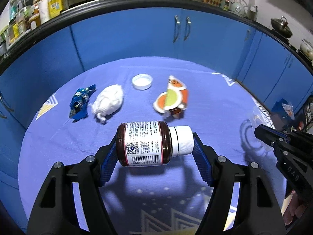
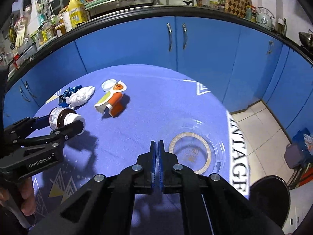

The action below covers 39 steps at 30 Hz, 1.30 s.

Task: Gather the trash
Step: 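Carry the bottle and clear disc over the black trash bin, then open the left tool over the bin while the right tool drops the disc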

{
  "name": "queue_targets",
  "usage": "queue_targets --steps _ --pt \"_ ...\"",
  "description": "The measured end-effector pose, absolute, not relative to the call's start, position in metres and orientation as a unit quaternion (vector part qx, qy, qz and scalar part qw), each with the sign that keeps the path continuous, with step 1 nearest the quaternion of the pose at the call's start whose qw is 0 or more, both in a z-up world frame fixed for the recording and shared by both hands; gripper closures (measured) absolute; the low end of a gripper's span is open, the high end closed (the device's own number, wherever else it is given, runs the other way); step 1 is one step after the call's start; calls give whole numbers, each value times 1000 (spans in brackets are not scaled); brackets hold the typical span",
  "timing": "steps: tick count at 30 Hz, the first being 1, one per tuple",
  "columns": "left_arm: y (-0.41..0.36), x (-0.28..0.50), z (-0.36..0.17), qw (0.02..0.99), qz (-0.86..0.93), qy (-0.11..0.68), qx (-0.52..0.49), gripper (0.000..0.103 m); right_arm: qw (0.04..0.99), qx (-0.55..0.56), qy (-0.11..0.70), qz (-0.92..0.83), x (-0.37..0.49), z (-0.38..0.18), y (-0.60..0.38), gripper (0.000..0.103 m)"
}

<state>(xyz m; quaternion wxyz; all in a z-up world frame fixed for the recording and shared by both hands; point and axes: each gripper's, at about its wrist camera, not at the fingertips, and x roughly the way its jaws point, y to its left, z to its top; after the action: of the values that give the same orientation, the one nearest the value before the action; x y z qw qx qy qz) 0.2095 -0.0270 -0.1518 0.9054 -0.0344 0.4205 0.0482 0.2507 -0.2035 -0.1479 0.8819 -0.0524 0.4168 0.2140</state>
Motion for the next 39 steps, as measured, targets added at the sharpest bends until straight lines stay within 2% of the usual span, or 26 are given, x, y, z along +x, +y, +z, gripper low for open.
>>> queue_targets --steps 22,39 --pt "-202 217 -135 910 -66 406 49 33 904 -12 416 95 224 -140 -356 100" --pt "-278 222 -142 903 -99 409 89 33 892 20 450 32 221 -172 -423 97"
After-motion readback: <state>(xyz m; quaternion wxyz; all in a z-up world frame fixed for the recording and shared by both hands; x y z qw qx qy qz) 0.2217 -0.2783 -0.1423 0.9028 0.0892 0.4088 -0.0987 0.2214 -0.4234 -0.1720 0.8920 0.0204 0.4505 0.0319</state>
